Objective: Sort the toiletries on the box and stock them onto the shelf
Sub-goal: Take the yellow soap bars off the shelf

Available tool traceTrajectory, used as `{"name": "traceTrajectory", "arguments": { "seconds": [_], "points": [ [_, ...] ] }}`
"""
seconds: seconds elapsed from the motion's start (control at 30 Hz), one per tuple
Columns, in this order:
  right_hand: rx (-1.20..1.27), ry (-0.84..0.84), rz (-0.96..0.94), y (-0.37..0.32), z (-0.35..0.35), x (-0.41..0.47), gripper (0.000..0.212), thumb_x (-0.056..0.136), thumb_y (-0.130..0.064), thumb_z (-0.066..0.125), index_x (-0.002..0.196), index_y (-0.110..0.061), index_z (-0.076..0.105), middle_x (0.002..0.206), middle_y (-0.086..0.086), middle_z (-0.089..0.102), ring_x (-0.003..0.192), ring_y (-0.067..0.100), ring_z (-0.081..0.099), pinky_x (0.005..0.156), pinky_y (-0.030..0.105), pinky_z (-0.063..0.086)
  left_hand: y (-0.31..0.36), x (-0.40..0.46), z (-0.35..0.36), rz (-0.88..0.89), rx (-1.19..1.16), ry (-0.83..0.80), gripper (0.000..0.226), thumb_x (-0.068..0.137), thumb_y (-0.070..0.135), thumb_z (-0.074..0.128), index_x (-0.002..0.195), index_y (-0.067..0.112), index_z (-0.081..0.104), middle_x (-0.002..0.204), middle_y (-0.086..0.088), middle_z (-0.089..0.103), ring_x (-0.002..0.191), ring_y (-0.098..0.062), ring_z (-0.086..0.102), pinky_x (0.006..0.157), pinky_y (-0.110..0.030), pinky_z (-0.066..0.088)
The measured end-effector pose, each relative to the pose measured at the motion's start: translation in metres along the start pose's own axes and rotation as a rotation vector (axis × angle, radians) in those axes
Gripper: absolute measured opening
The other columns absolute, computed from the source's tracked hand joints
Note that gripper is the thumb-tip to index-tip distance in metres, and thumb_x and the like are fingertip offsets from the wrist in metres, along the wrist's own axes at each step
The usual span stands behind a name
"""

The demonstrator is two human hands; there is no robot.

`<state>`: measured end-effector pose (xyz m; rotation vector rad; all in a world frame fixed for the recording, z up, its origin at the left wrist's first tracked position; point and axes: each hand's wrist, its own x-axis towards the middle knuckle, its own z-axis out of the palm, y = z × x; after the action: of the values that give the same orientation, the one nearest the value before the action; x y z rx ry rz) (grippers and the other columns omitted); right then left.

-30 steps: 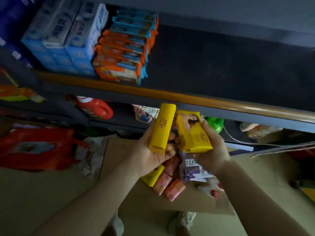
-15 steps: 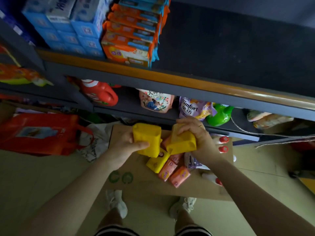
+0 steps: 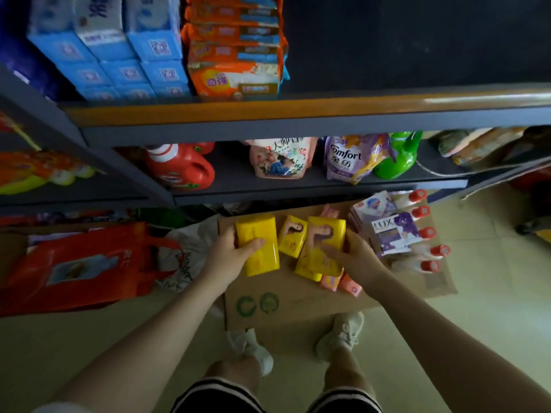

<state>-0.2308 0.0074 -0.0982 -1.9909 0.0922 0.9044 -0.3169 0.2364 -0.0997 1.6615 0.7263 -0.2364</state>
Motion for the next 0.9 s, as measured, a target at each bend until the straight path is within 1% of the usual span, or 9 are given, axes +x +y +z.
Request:
{"name": "traceTrajectory", "arguments": {
  "seconds": [0.07,0.13,0.23,0.3,0.43,0.53,0.67,0.83,0.9],
  "points": [
    [0.043,0.019,0.165,0.019,0.016,0.002,0.044,0.072,-0.043,0.072,0.098,-0.01,0.062,0.098,0.015,0.069,0.085,0.028,0.066,0.081,0.042,0.055,-0.018,0.006,0.006,-0.198,0.011,-0.024,0.032,0.084,0.029,0.067,0.111,0.025,0.052,0.109,0.001,0.061,0.105,-0.023,0.058,0.088,-0.038,0.048],
    [-0.08,0.024,0.25,0.035,0.031,0.004,0.034,0.076,-0.035,0.073,0.095,-0.008,0.065,0.092,0.015,0.068,0.077,0.023,0.062,0.068,0.033,0.049,-0.038,0.008,0.016,-0.322,0.063,-0.029,0.042,0.084,0.031,0.067,0.121,0.021,0.049,0.119,-0.001,0.058,0.109,-0.025,0.055,0.091,-0.038,0.045],
    [-0.392,-0.059,0.262,0.056,0.048,0.009,0.04,0.078,-0.037,0.071,0.099,-0.004,0.061,0.089,0.01,0.062,0.08,0.023,0.057,0.062,0.031,0.04,-0.067,0.01,0.035,-0.427,0.065,-0.02,0.054,0.086,0.027,0.064,0.134,0.017,0.041,0.129,-0.004,0.052,0.116,-0.027,0.051,0.093,-0.037,0.042],
    [-0.54,-0.124,0.241,0.067,0.059,0.012,0.044,0.081,-0.039,0.067,0.106,-0.005,0.057,0.093,0.011,0.059,0.084,0.024,0.056,0.063,0.028,0.037,-0.083,0.012,0.046,-0.467,0.059,-0.018,0.053,0.089,0.021,0.06,0.136,0.015,0.037,0.122,-0.002,0.048,0.118,-0.027,0.047,0.085,-0.031,0.037],
    [-0.67,-0.177,0.203,0.093,0.077,0.024,0.042,0.087,-0.035,0.061,0.116,-0.008,0.048,0.111,0.017,0.061,0.101,0.034,0.06,0.073,0.036,0.046,-0.117,0.021,0.057,-0.471,0.039,0.042,0.052,0.088,0.015,0.062,0.134,0.013,0.04,0.118,-0.002,0.051,0.115,-0.026,0.05,0.089,-0.033,0.041],
    [-0.665,-0.129,0.167,0.1,0.084,0.032,0.036,0.089,-0.032,0.06,0.114,-0.007,0.052,0.11,0.018,0.062,0.102,0.035,0.06,0.075,0.036,0.047,-0.14,0.028,0.061,-0.484,0.084,-0.007,0.06,0.088,0.02,0.062,0.141,0.017,0.034,0.133,-0.009,0.049,0.12,-0.03,0.047,0.101,-0.046,0.04],
    [-0.762,-0.046,0.044,0.095,0.079,0.031,0.026,0.093,-0.026,0.053,0.111,-0.006,0.055,0.108,0.017,0.065,0.1,0.034,0.061,0.069,0.034,0.044,-0.148,0.035,0.069,-0.433,0.14,0.023,0.064,0.092,0.023,0.056,0.147,0.02,0.022,0.146,-0.008,0.035,0.13,-0.029,0.038,0.105,-0.045,0.035],
    [-0.666,-0.045,-0.155,0.074,0.056,0.029,0.016,0.091,-0.021,0.053,0.099,-0.01,0.061,0.098,0.012,0.068,0.092,0.031,0.062,0.065,0.032,0.042,-0.134,0.032,0.086,-0.291,0.695,-0.051,0.059,0.098,0.022,0.042,0.148,0.008,0.013,0.151,-0.016,0.018,0.138,-0.031,0.022,0.11,-0.033,0.02],
    [-0.617,-0.053,-0.247,0.057,0.048,0.03,0.012,0.09,-0.015,0.054,0.095,-0.011,0.064,0.092,0.009,0.069,0.087,0.028,0.063,0.068,0.034,0.046,-0.121,0.027,0.09,-0.296,0.753,-0.139,0.06,0.099,0.023,0.039,0.148,0.009,0.008,0.154,-0.015,0.01,0.14,-0.03,0.016,0.111,-0.03,0.016]
  ]
}}
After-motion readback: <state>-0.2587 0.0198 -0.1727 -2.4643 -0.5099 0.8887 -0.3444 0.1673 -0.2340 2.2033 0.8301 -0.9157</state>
